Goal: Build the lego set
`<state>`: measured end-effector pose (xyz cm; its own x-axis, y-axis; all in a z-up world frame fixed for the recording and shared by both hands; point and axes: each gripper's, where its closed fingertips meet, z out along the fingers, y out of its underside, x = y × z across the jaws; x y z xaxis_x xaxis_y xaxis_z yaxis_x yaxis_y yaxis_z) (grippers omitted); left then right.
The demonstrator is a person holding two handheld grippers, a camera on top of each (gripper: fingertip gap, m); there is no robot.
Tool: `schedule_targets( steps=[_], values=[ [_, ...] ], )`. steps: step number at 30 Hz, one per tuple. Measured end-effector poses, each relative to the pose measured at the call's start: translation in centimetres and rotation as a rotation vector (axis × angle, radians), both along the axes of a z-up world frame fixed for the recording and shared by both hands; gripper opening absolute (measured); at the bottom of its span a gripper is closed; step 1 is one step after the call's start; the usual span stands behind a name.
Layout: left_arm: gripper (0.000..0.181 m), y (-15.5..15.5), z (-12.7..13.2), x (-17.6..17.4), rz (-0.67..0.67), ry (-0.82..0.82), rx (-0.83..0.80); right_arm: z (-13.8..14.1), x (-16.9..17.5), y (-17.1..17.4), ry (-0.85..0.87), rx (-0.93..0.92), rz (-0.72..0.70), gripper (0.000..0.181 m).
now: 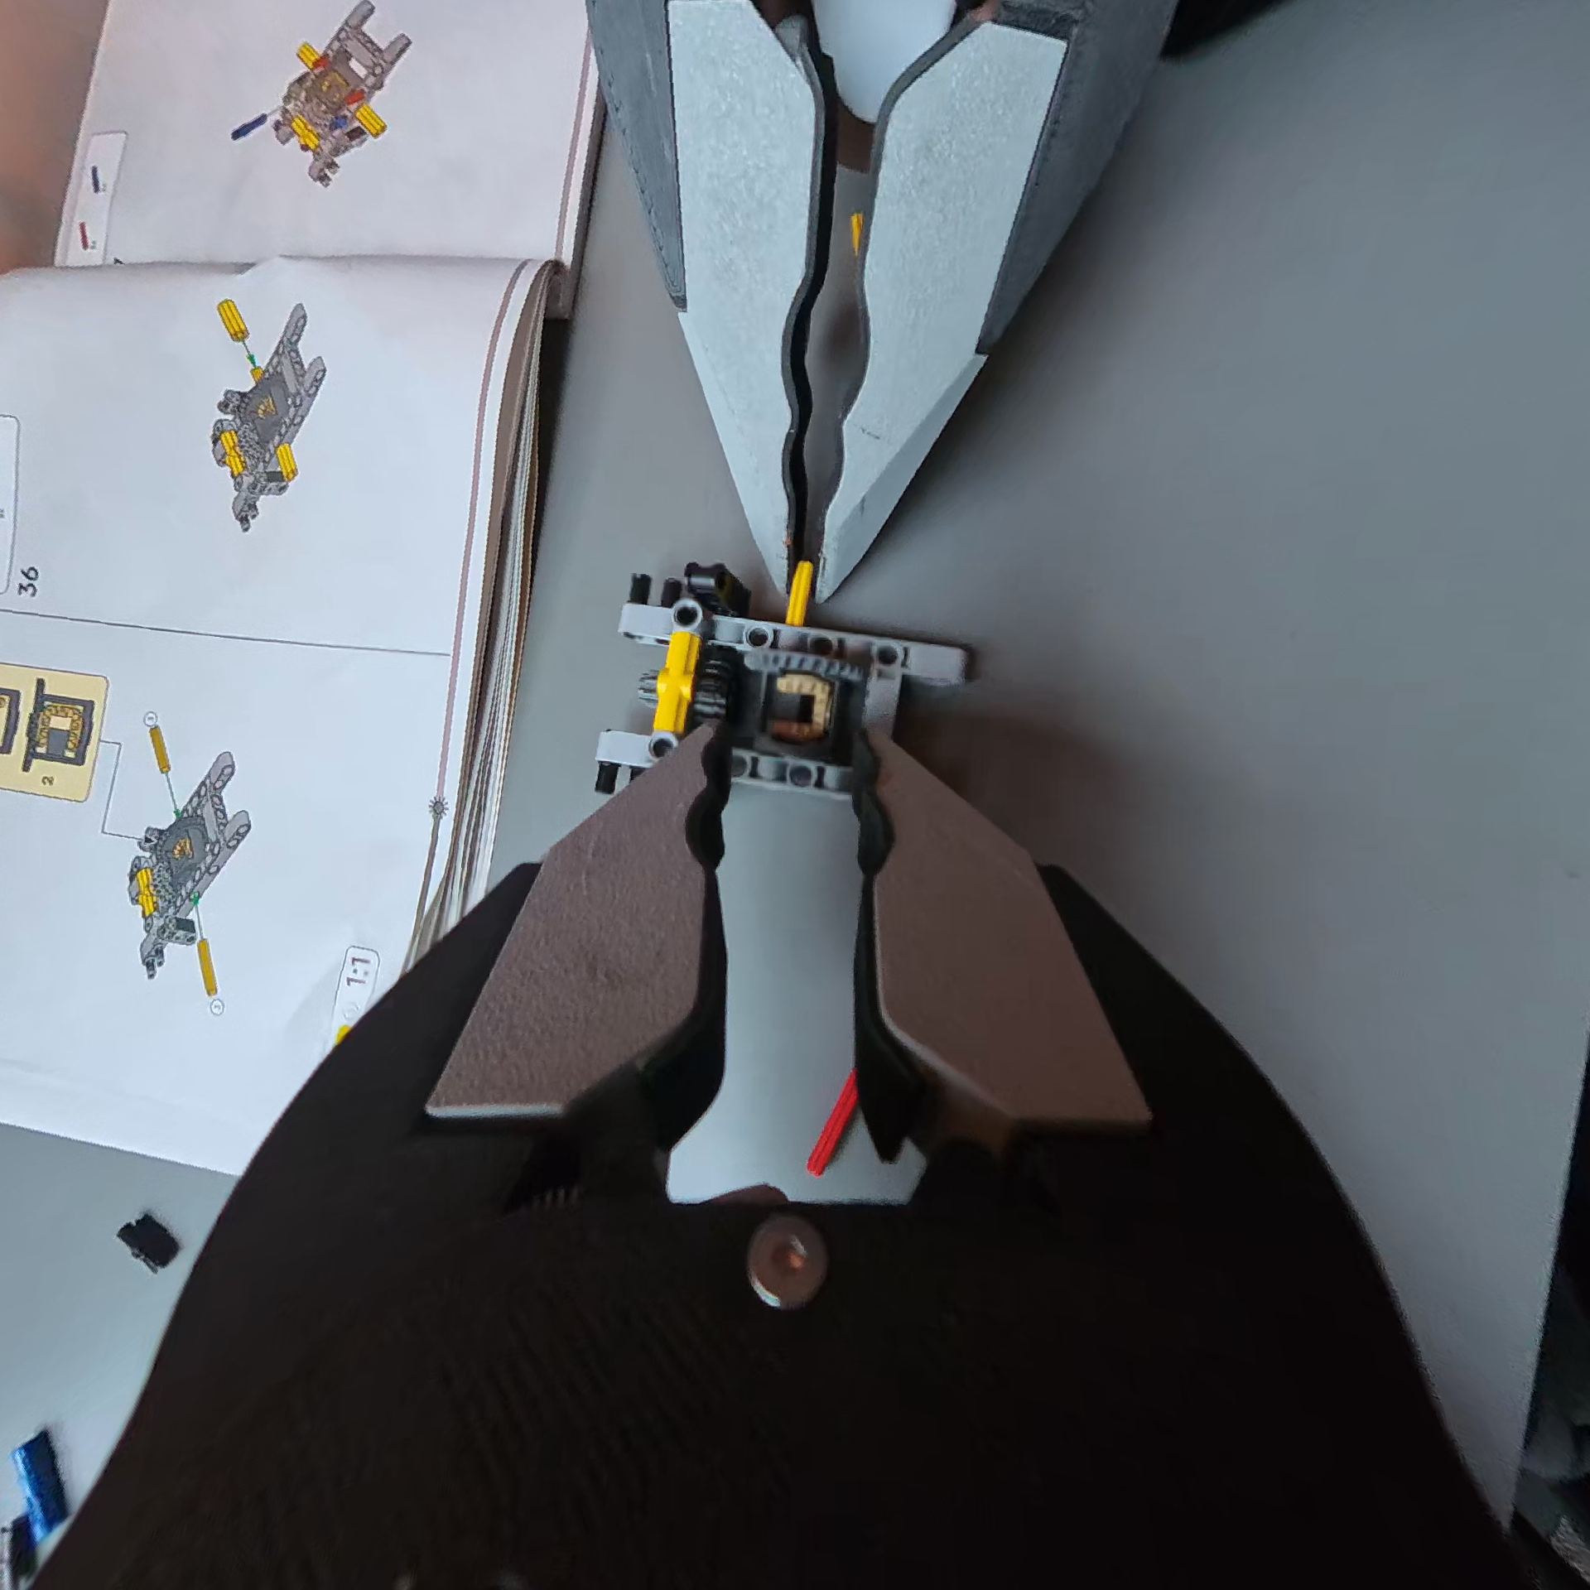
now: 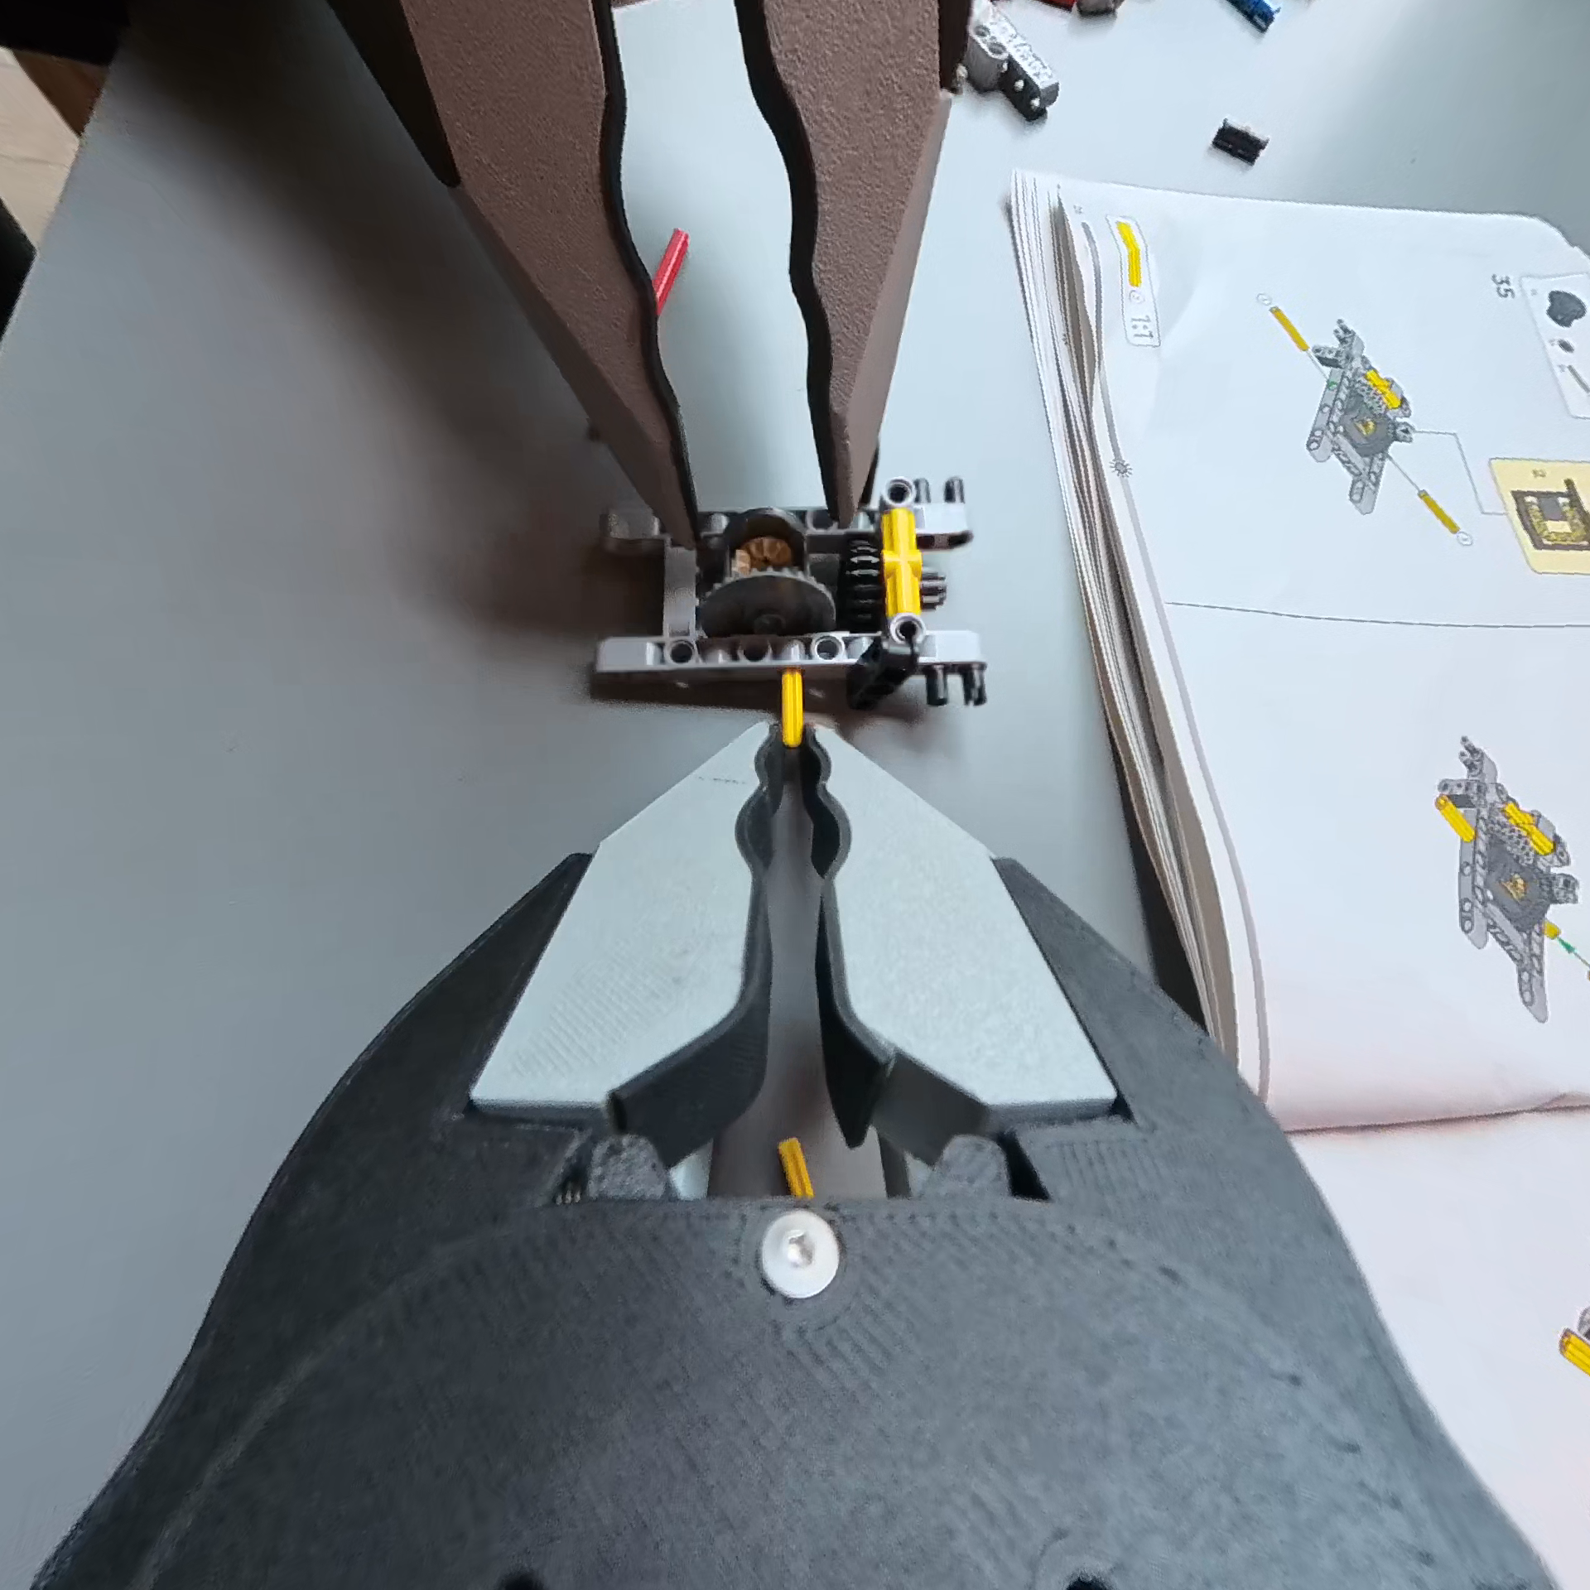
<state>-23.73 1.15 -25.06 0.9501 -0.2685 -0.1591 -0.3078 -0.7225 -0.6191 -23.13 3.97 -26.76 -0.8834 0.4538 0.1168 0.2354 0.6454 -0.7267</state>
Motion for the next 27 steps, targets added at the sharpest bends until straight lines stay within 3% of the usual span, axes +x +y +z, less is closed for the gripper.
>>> schedule_targets(
  steps=[8,27],
  values=[
    [0.023,-0.1,-0.4,0.5,-0.001,-0.014,-0.013,0.6,0.4,-0.4,-0.031,-0.066,0.013,0.000],
    [0.019,0.4,-0.3,1.4,-0.121,0.037,-0.047,0.5,1.4,-0.4,0.032,-0.018,0.089,0.001]
  ],
)
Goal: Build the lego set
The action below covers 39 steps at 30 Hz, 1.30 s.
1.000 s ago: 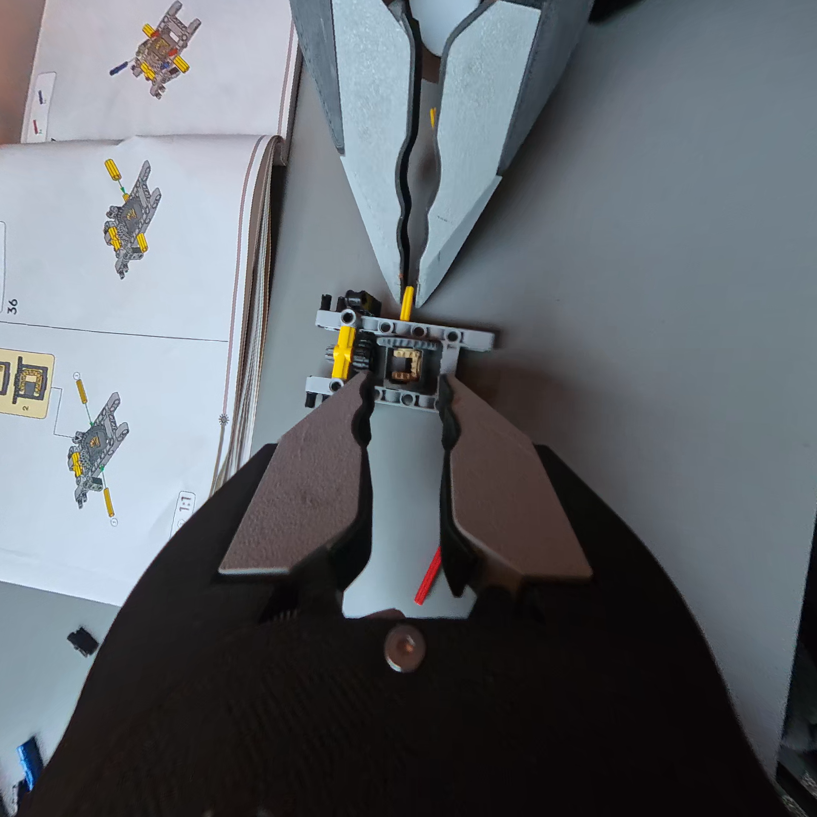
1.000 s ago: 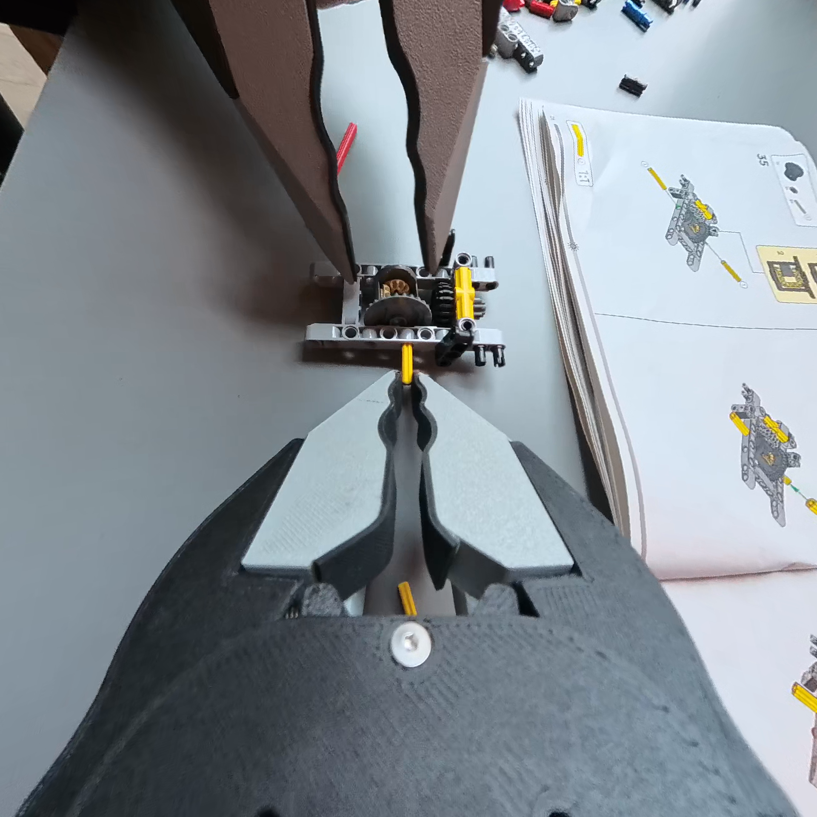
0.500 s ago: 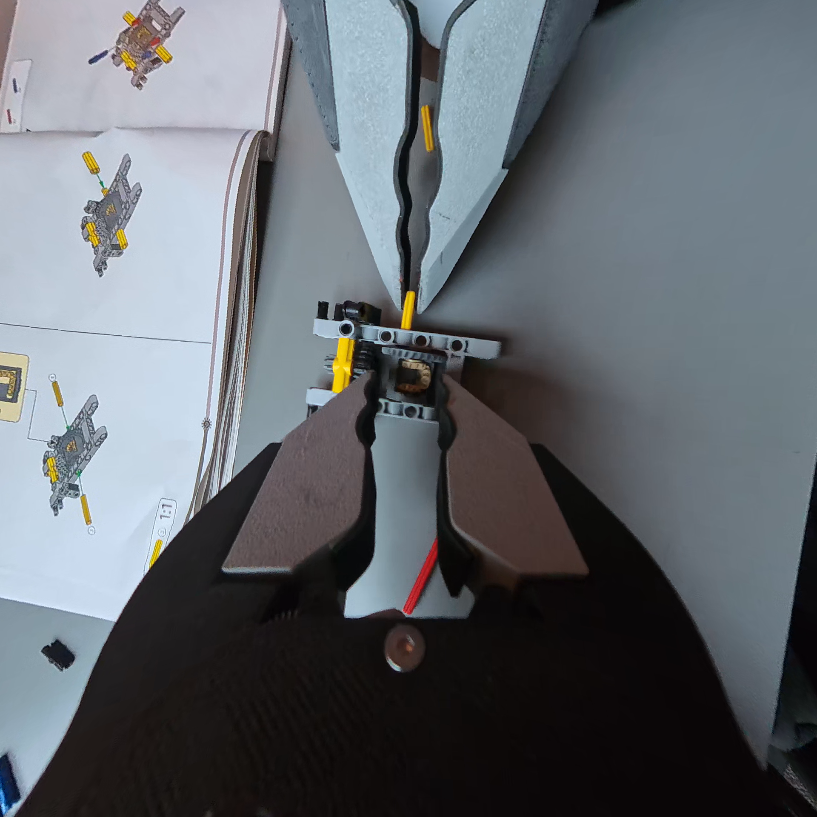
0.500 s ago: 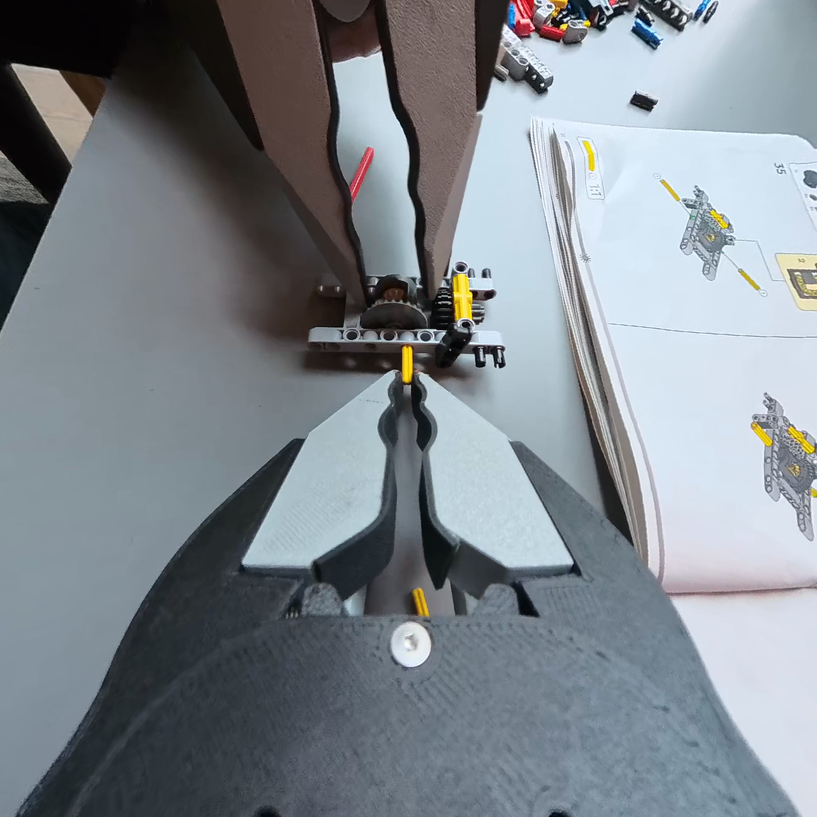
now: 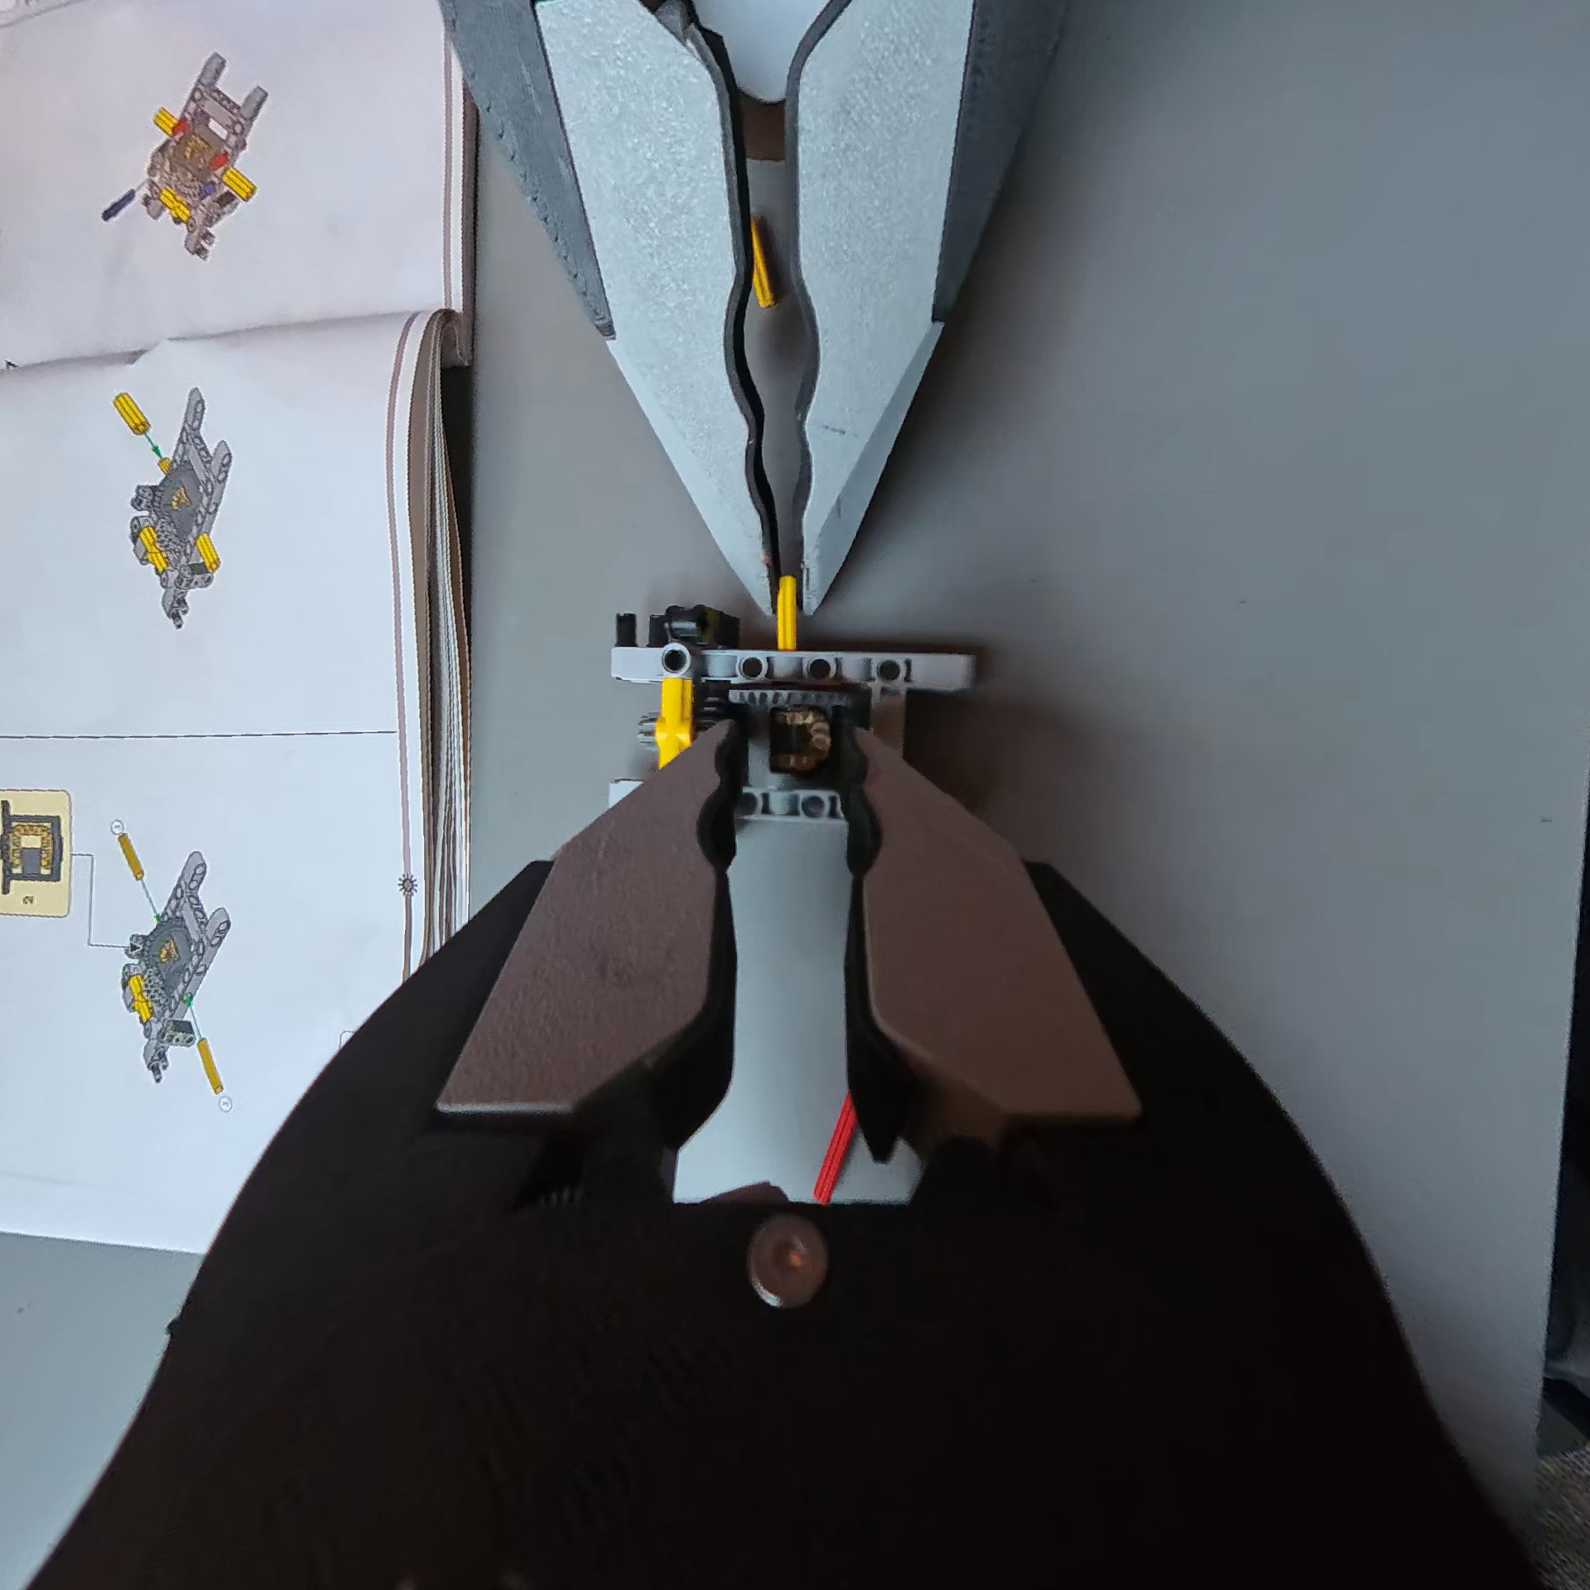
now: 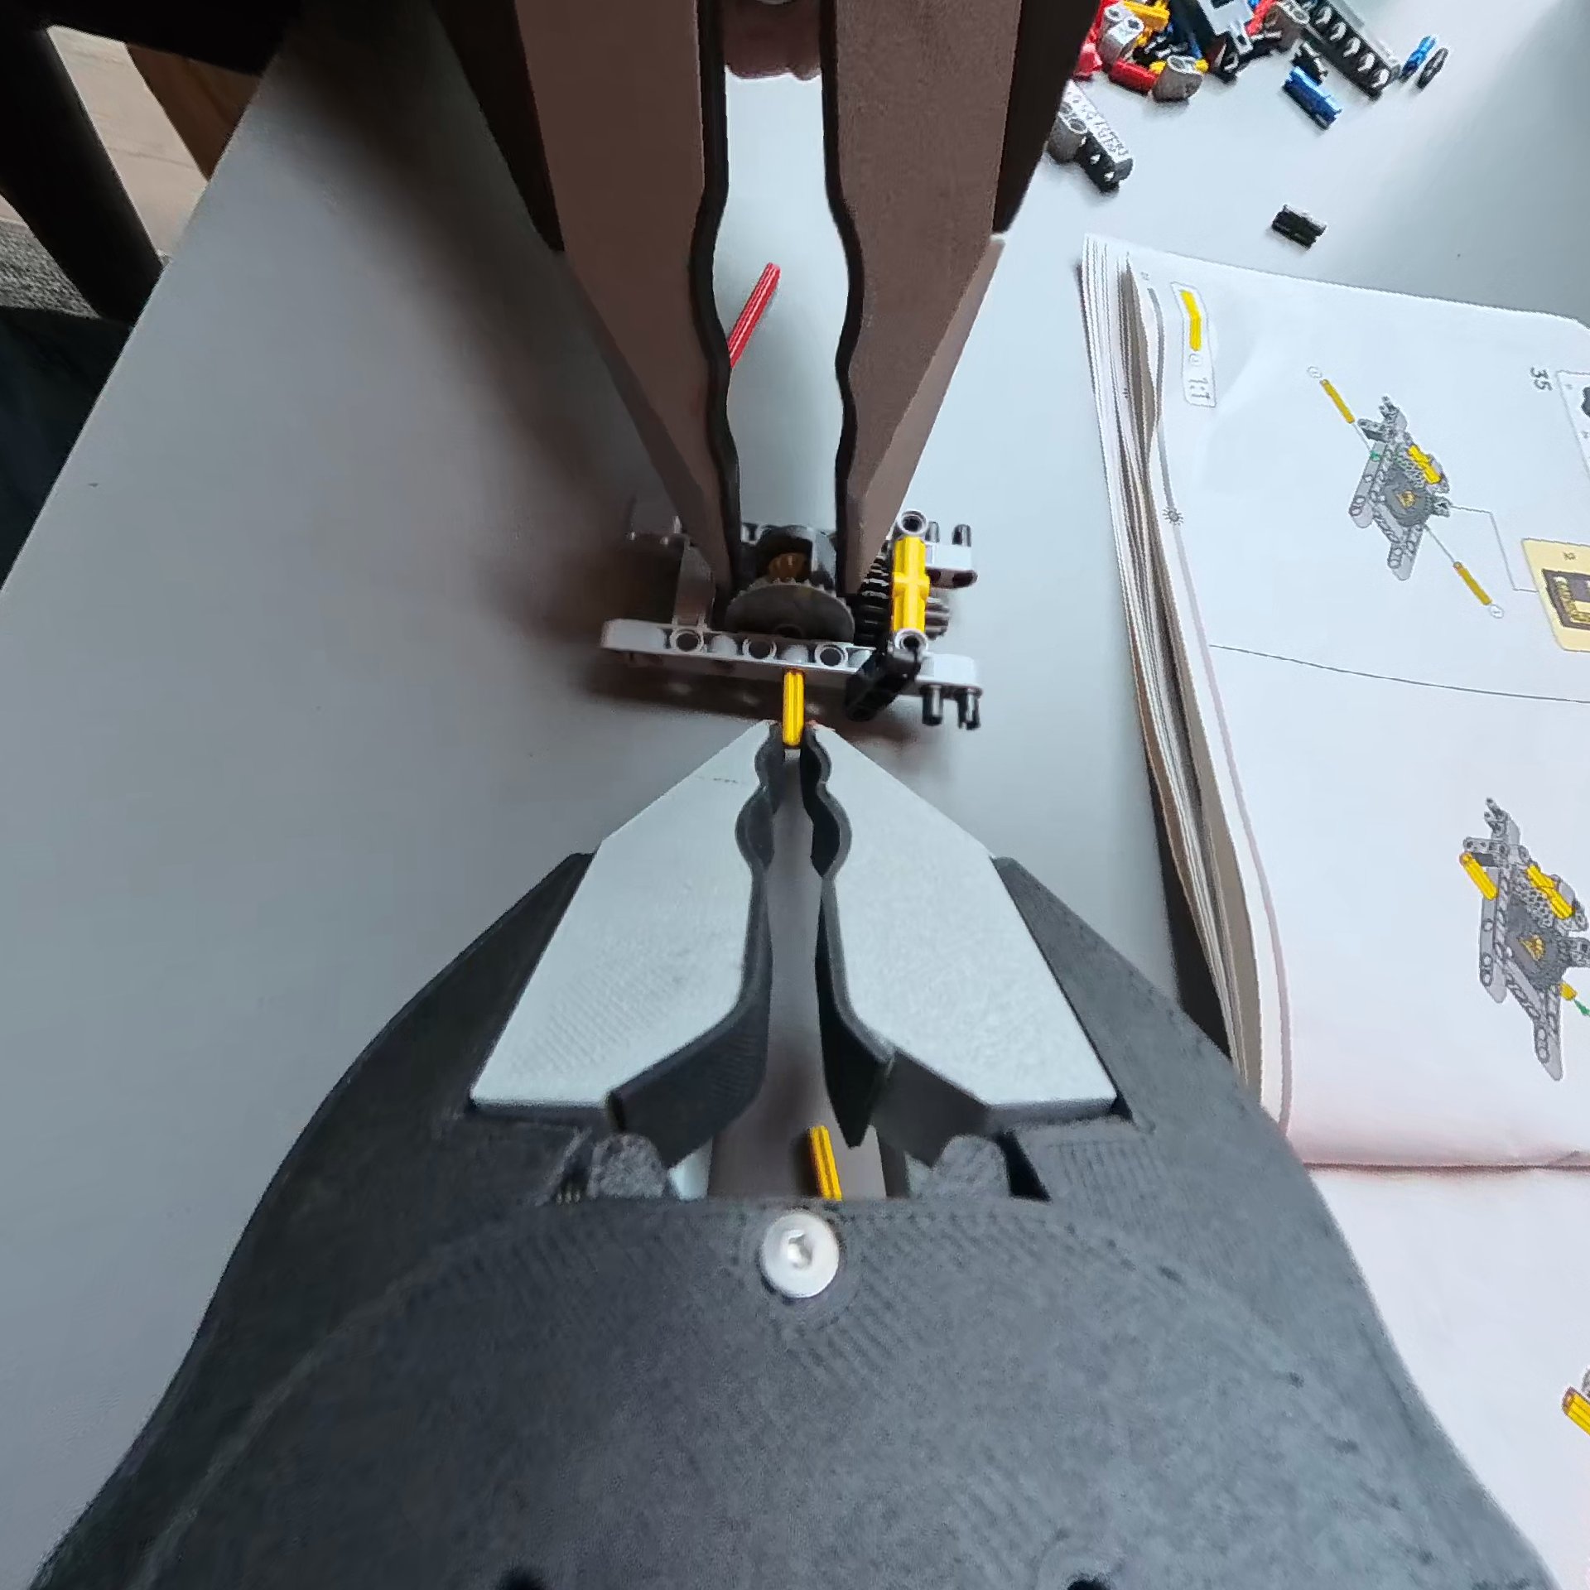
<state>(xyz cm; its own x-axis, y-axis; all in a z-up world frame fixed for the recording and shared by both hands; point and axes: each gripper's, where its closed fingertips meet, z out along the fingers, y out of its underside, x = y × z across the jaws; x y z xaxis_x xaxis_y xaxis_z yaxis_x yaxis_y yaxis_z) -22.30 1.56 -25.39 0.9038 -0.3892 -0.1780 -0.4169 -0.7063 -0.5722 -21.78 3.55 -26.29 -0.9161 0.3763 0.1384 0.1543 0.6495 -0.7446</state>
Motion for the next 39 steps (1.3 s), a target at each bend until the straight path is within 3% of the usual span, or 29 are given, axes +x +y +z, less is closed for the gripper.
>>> schedule_targets(
  steps=[8,16,39],
  values=[
    [0.018,-1.3,1.1,-0.3,-0.039,0.042,0.033,0.0,-0.1,0.3,0.004,0.003,-0.004,0.001],
    [0.020,-1.1,-0.1,0.2,-0.080,0.061,-0.004,0.0,0.0,0.2,0.004,0.005,0.000,0.001],
    [0.017,-0.6,-0.5,-0.1,-0.078,-0.070,-0.092,-0.2,0.1,0.3,0.006,0.016,0.012,0.001]
  ],
)
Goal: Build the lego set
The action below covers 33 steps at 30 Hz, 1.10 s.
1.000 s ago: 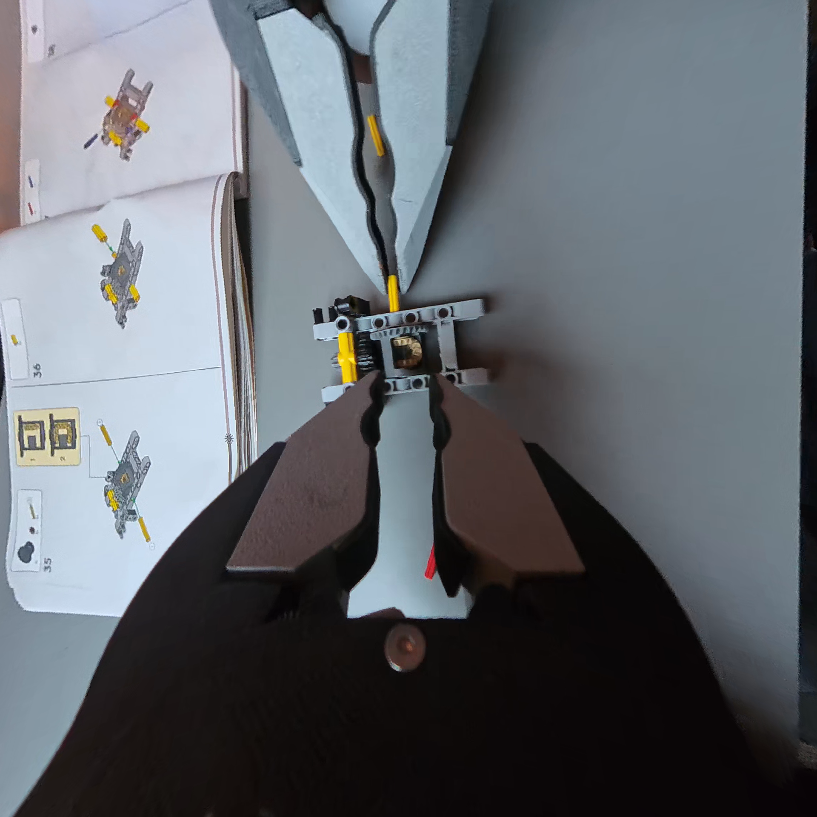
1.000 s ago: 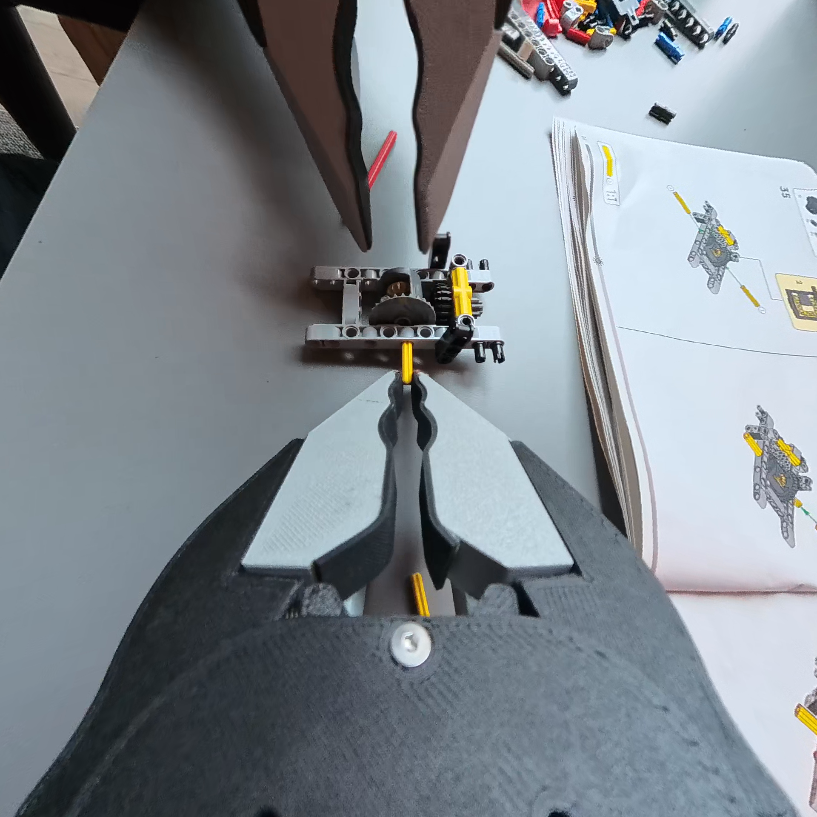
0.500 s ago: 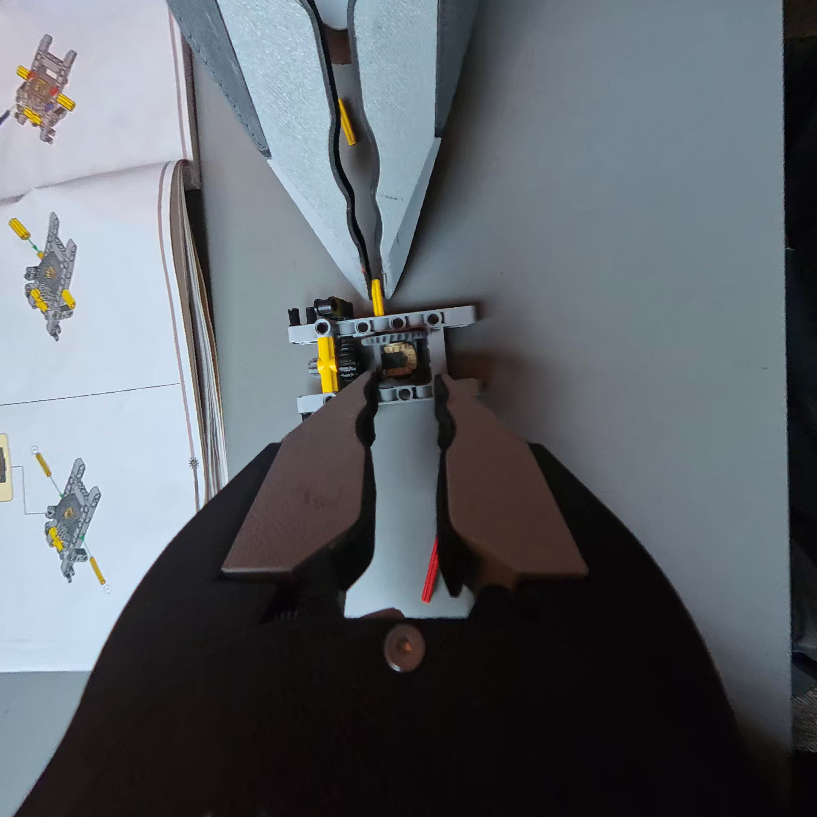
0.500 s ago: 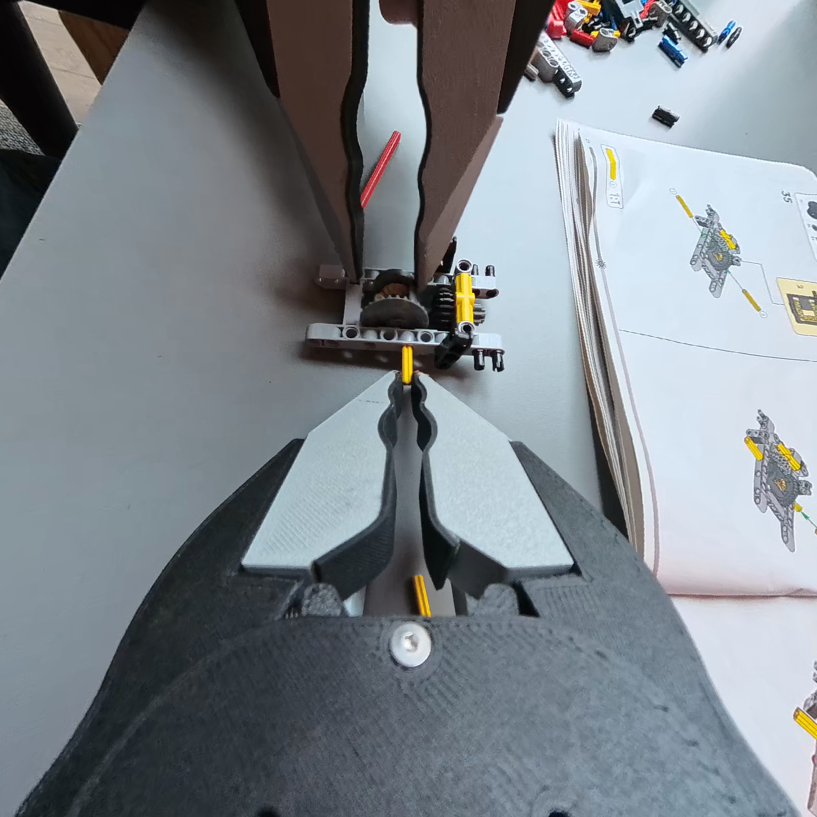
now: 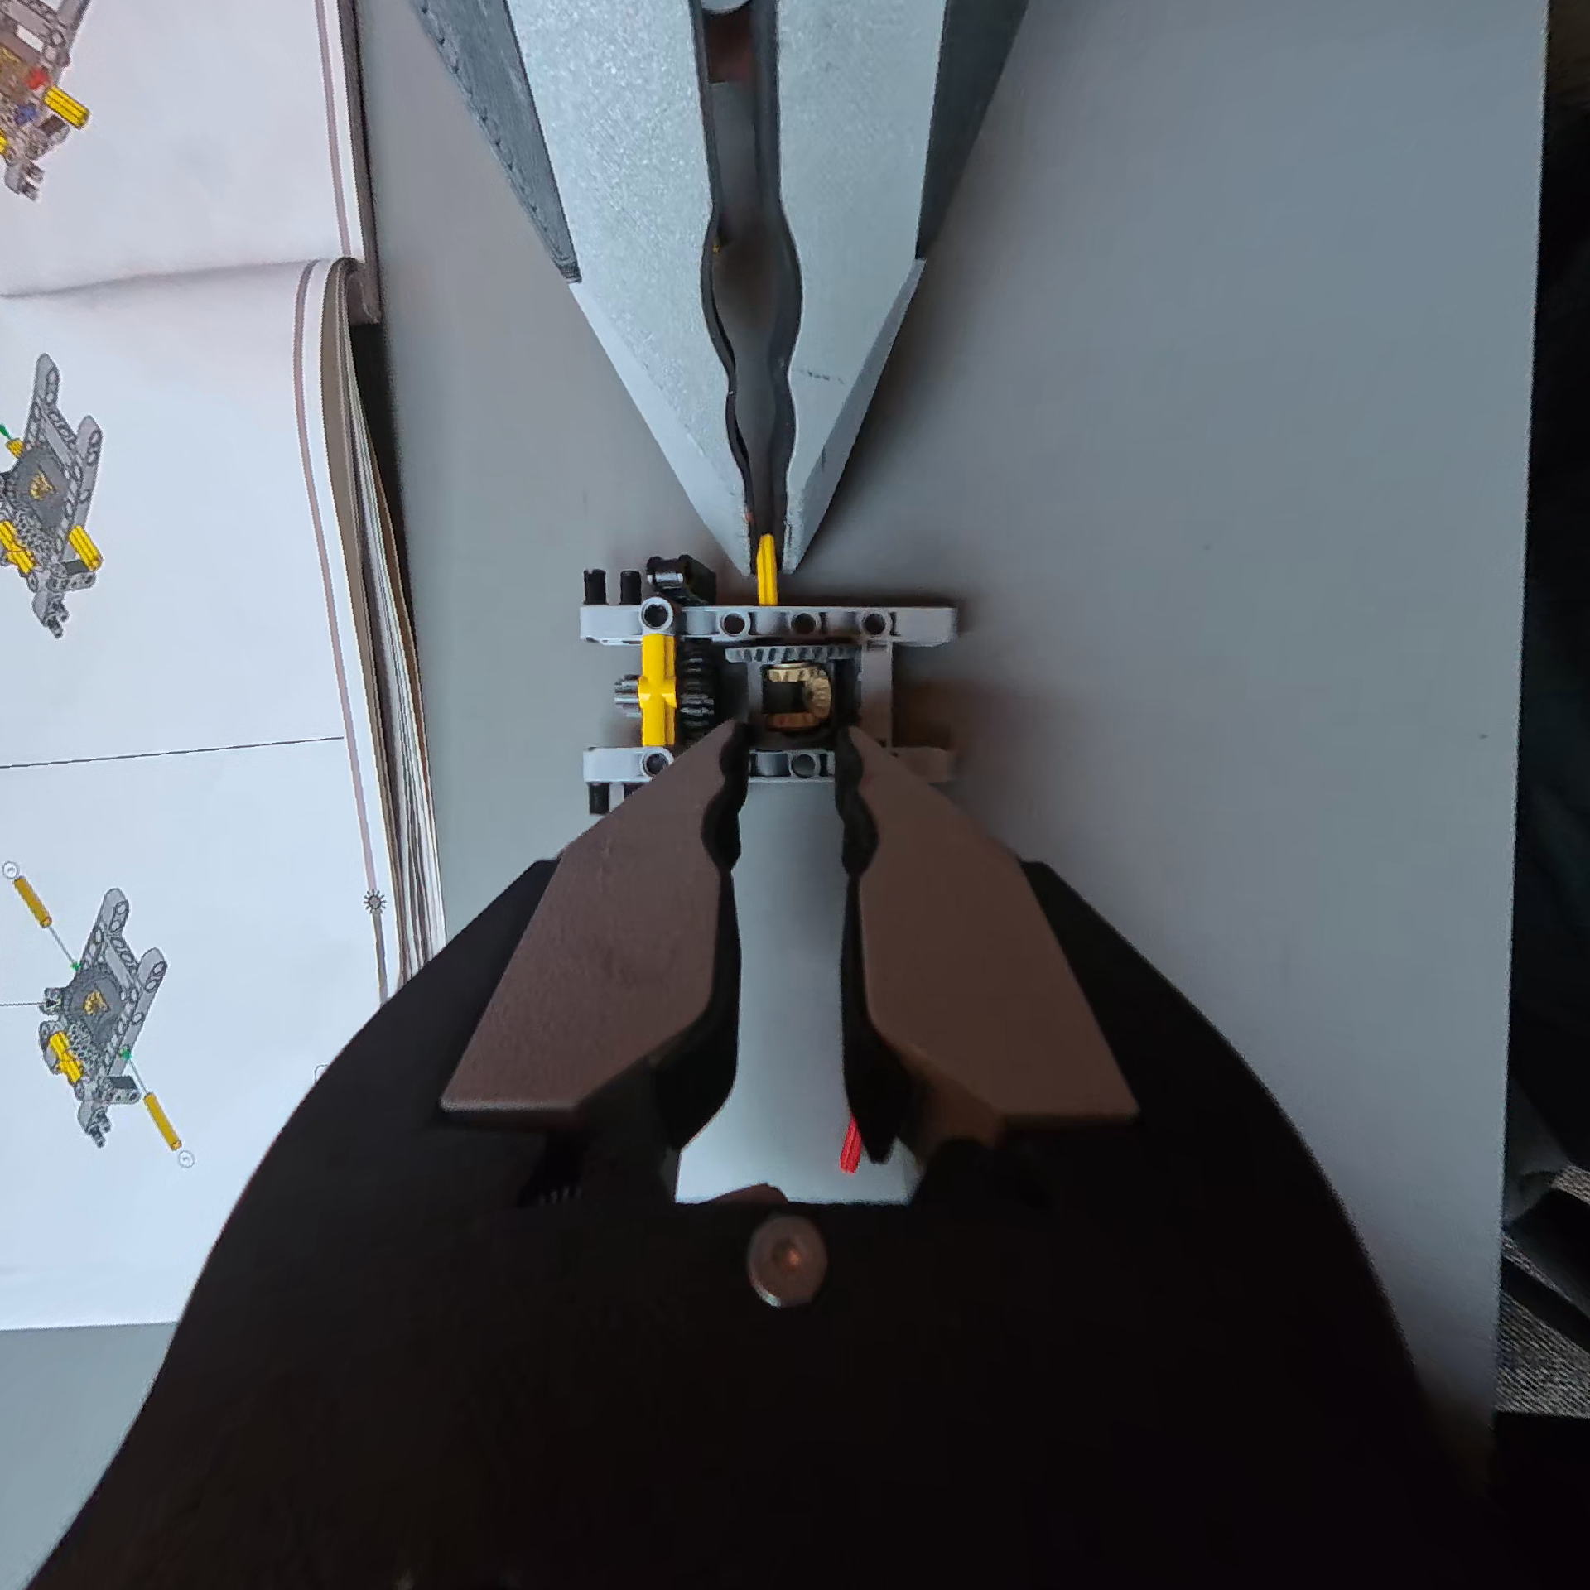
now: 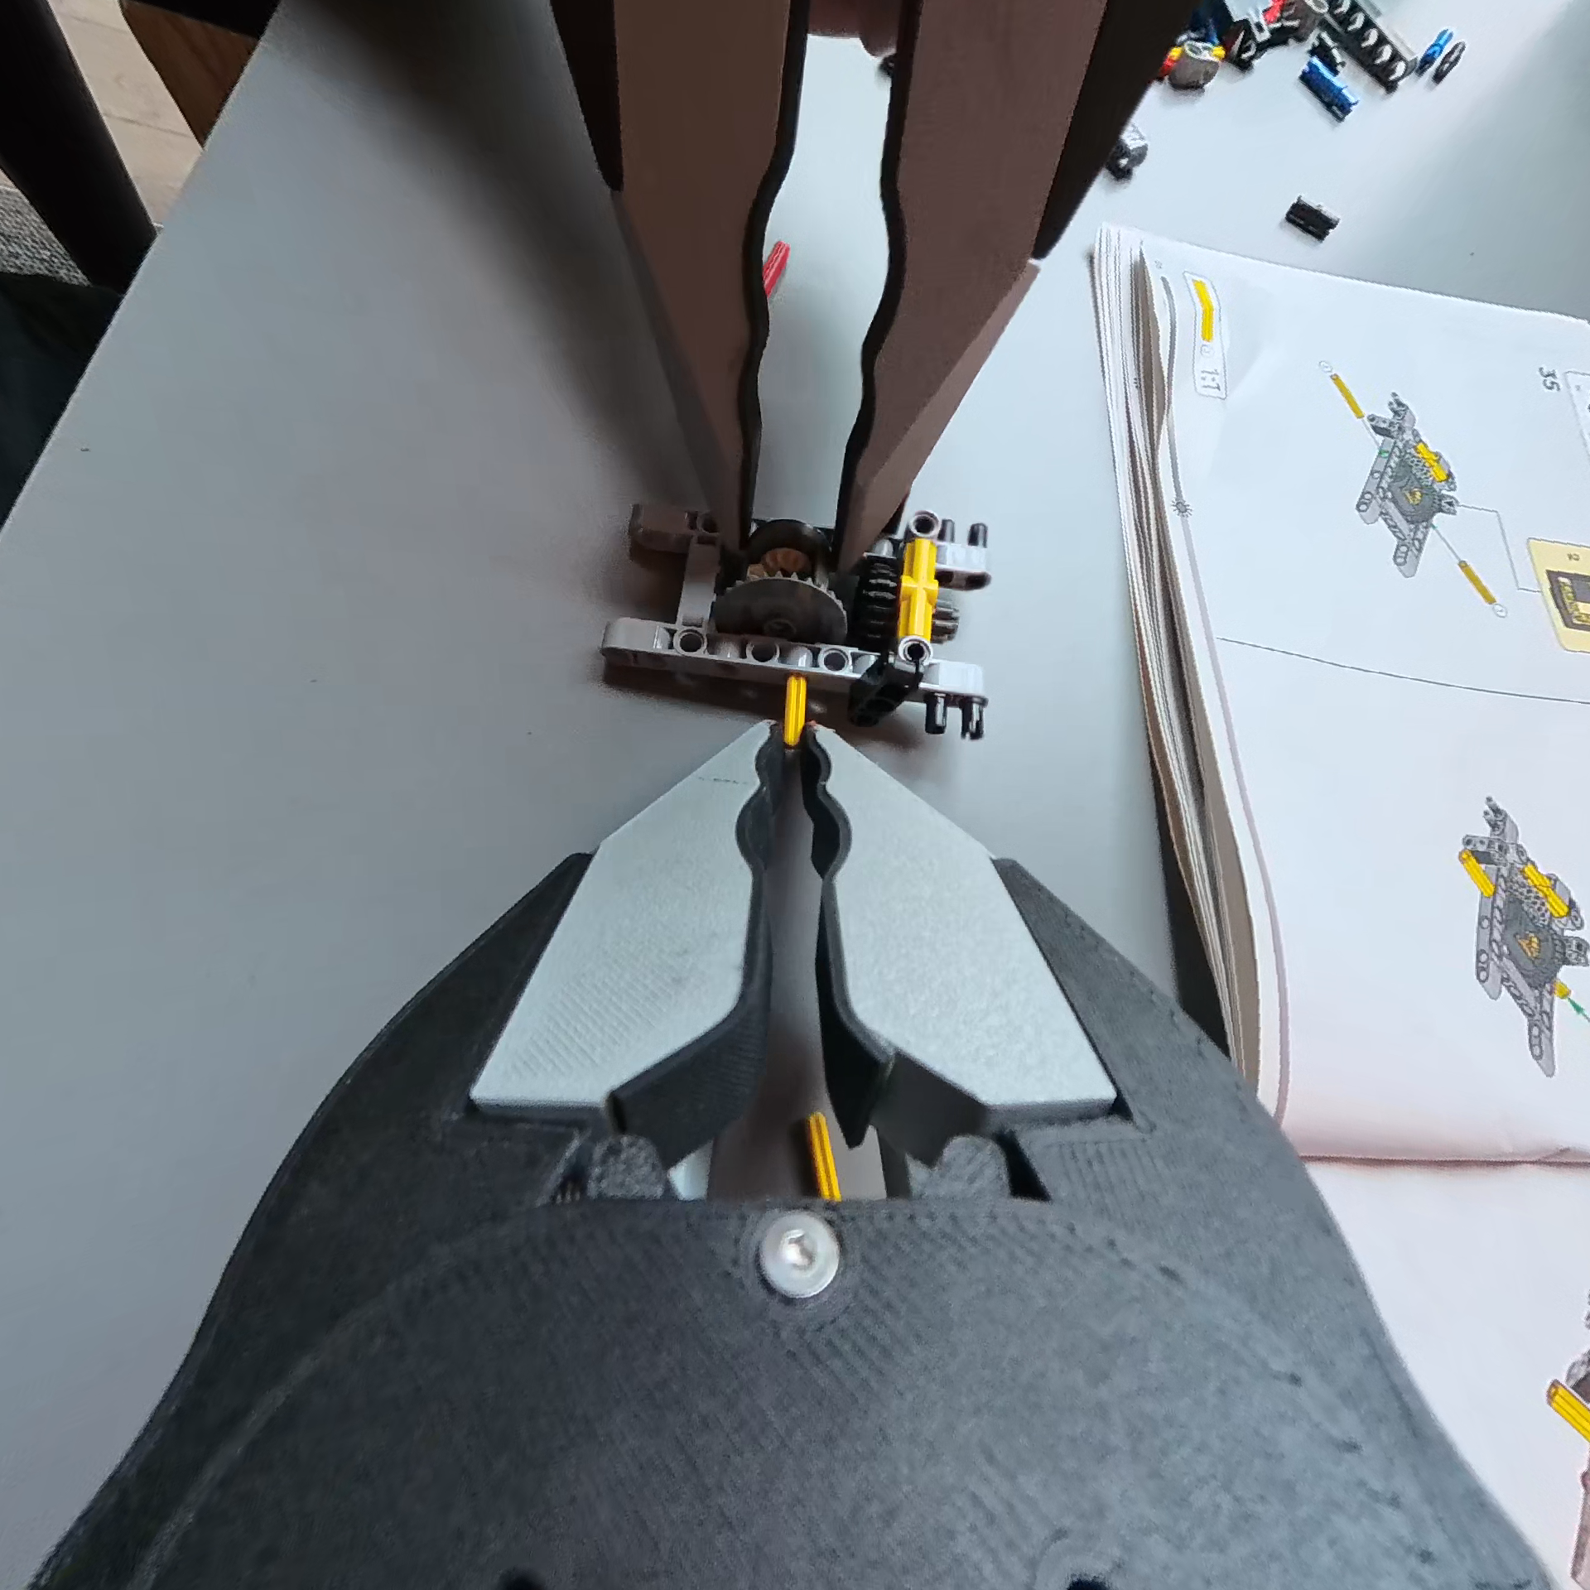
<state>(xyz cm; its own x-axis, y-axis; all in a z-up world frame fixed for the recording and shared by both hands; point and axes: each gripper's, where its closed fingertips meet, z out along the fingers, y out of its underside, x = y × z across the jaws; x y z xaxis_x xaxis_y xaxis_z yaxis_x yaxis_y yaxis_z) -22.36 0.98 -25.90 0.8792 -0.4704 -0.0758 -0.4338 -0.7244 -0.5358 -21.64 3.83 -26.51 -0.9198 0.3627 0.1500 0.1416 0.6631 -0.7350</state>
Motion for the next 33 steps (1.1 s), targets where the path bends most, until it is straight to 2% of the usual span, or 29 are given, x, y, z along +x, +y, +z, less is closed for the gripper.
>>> schedule_targets(
  steps=[10,17,27,33],
  values=[
    [0.016,0.01,0.29,-0.27,0.003,0.005,-0.008,0.06,0.16,0.05,0.014,0.003,0.019,0.001],
    [0.017,-0.48,-0.06,-0.14,0.002,0.024,-0.074,0.45,0.20,0.09,-0.014,-0.041,0.017,0.001],
    [0.016,-0.34,0.02,-0.16,0.020,-0.059,-0.125,0.13,-0.11,-0.48,0.027,0.000,0.001,0.001],
    [0.016,-0.42,0.12,-0.33,0.035,-0.073,-0.109,-0.20,-0.33,-0.74,-0.059,-0.018,-0.040,0.001]
  ],
)
